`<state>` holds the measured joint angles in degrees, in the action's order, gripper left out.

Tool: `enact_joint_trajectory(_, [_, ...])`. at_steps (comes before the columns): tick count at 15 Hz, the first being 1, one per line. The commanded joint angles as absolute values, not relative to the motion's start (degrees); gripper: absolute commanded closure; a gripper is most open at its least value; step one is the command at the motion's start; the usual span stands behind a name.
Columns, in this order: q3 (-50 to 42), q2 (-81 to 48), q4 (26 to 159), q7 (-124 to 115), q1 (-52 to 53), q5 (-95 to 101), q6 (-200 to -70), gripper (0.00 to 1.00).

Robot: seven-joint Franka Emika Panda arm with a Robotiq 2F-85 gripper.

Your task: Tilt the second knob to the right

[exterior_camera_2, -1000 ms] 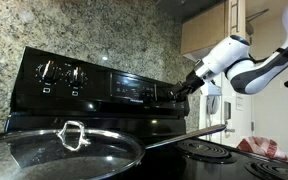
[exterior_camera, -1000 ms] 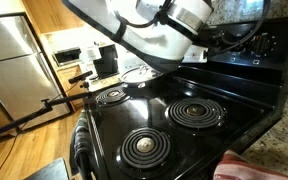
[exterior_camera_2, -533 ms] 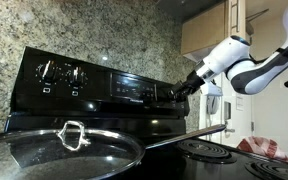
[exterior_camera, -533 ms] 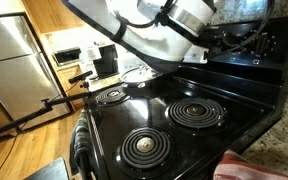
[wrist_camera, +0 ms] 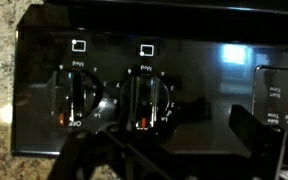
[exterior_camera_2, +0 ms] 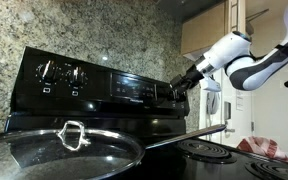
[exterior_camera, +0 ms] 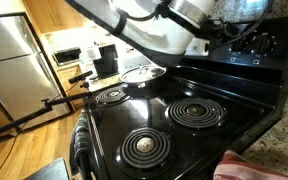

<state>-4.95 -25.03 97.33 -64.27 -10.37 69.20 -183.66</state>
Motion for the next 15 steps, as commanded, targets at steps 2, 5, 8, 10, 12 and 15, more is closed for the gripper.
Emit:
enact_joint_trajectory(2, [-3.15, -25.48, 96.39, -62.16, -12.37, 67.84, -185.49, 0.0])
enact_joint_trajectory(5, [-2.16, -25.71, 96.4, -62.07, -13.2, 67.64, -185.2, 0.0])
enact_joint_trajectory(8, [-1.16, -26.41, 95.92, -61.92, -14.03, 67.55, -185.52, 0.0])
enact_joint_trajectory(10, [-0.5, -26.94, 95.42, -61.54, -14.7, 67.6, -185.41, 0.0])
enact_joint_trajectory(12, [-0.26, -27.21, 95.05, -61.67, -15.03, 67.72, -185.3, 0.0])
enact_joint_trajectory(15, [0.53, -27.59, 94.52, -61.09, -15.89, 67.83, -185.42, 0.0])
